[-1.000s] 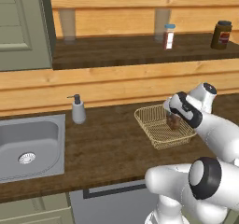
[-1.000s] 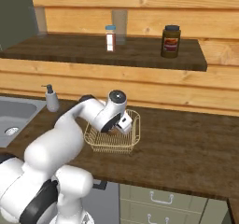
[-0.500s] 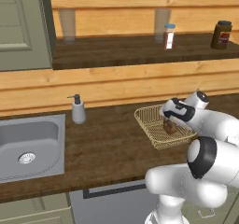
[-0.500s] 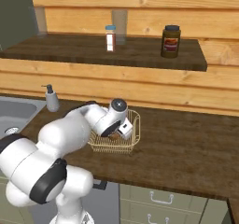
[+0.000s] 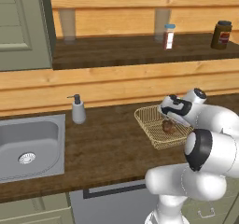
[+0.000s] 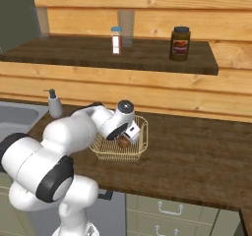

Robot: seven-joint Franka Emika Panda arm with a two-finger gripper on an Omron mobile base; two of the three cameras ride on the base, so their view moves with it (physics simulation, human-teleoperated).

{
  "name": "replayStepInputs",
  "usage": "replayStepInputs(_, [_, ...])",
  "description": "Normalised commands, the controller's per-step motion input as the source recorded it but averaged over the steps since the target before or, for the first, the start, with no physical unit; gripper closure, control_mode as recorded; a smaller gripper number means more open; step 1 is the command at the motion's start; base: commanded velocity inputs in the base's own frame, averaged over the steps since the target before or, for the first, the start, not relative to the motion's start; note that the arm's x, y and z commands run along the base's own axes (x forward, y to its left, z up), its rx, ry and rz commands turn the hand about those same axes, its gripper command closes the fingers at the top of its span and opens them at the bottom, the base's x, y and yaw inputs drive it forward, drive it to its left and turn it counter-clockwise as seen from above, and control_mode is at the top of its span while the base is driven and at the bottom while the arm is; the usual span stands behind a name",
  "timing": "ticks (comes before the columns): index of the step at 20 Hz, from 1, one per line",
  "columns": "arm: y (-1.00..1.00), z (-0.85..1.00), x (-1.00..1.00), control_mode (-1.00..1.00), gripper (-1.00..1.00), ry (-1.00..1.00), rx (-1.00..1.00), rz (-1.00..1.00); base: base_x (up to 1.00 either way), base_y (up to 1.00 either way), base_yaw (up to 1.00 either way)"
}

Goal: Open the cabinet, pick up the bread from the cabinet and place it in the basket. Then move the basket to the dining counter.

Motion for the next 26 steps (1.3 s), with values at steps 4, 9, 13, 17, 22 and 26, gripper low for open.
replayStepInputs(4, [0.11, 0.16, -0.1, -1.0, -1.0, -0.01, -0.04, 0.0, 0.0, 0.0, 0.0])
replayStepInputs(9, [0.86, 0.68, -0.76, -1.0, -1.0, -0.08, -0.4, 0.03, 0.0, 0.0, 0.0])
replayStepInputs(13, [1.0, 0.07, -0.55, -1.0, -1.0, 0.02, -0.52, 0.18, 0.0, 0.0, 0.0])
replayStepInputs(17, [0.67, 0.0, -0.18, -1.0, -1.0, 0.14, -0.27, 0.22, 0.0, 0.0, 0.0])
replayStepInputs(22, [0.21, -0.03, 0.01, -1.0, -1.0, 0.21, -0.11, 0.15, 0.0, 0.0, 0.0])
replayStepInputs(26, [0.24, -0.14, 0.41, -1.0, -1.0, 0.28, -0.07, 0.01, 0.0, 0.0, 0.0])
